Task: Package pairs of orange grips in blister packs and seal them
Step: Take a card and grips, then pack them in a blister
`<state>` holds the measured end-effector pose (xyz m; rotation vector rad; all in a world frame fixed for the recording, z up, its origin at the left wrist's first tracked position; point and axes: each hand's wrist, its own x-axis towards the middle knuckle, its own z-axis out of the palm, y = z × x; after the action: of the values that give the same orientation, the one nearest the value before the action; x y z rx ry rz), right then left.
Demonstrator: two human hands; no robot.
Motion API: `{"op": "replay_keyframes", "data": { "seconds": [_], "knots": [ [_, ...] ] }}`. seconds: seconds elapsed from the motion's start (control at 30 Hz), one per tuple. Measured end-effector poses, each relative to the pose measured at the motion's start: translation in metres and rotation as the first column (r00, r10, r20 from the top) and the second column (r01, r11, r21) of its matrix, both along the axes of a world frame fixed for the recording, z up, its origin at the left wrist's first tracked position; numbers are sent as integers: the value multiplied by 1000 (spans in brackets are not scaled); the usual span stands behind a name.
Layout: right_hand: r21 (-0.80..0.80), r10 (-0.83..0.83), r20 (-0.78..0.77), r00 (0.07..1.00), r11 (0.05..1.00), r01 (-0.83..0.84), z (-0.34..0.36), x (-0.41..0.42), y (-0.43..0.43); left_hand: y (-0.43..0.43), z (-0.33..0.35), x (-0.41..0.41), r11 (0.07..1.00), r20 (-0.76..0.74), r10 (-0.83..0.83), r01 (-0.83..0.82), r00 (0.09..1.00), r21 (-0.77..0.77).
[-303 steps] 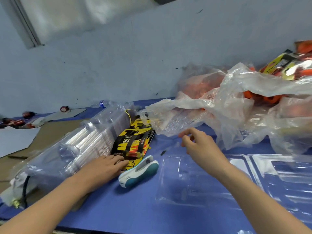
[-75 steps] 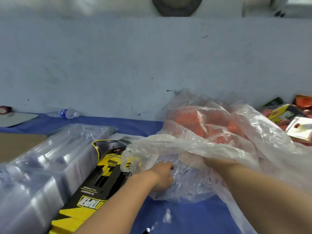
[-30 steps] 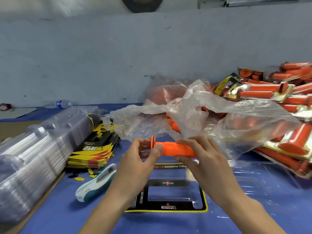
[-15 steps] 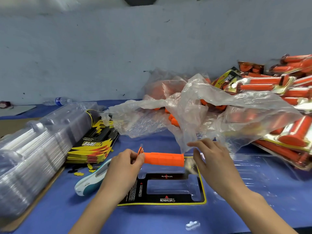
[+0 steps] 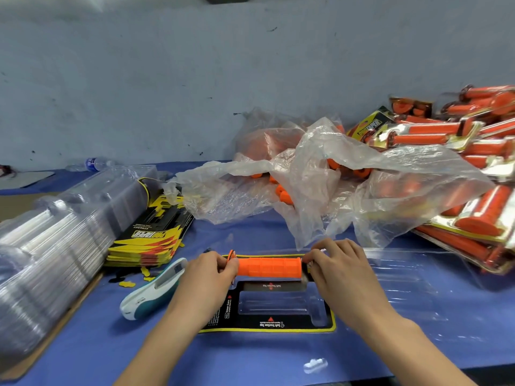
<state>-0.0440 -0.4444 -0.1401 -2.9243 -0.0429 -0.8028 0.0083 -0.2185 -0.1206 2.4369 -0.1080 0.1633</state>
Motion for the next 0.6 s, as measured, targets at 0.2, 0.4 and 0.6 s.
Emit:
{"op": "replay_keyframes", "data": {
  "seconds": [0.2,0.4,0.6],
  "knots": [
    [-28,1,-91,996,1000,-3,1,1,-2,0,-3,2,999,-2,7,-7,1000,36],
    [-36,-15,-185,983,999,8,3,1,-4,-2,-10,0,985,20,-2,-1,1000,173],
    [28,-23,-156,988,999,27,6,5,-6,5,-5,3,997,80,35,-41,996,72]
  ]
}}
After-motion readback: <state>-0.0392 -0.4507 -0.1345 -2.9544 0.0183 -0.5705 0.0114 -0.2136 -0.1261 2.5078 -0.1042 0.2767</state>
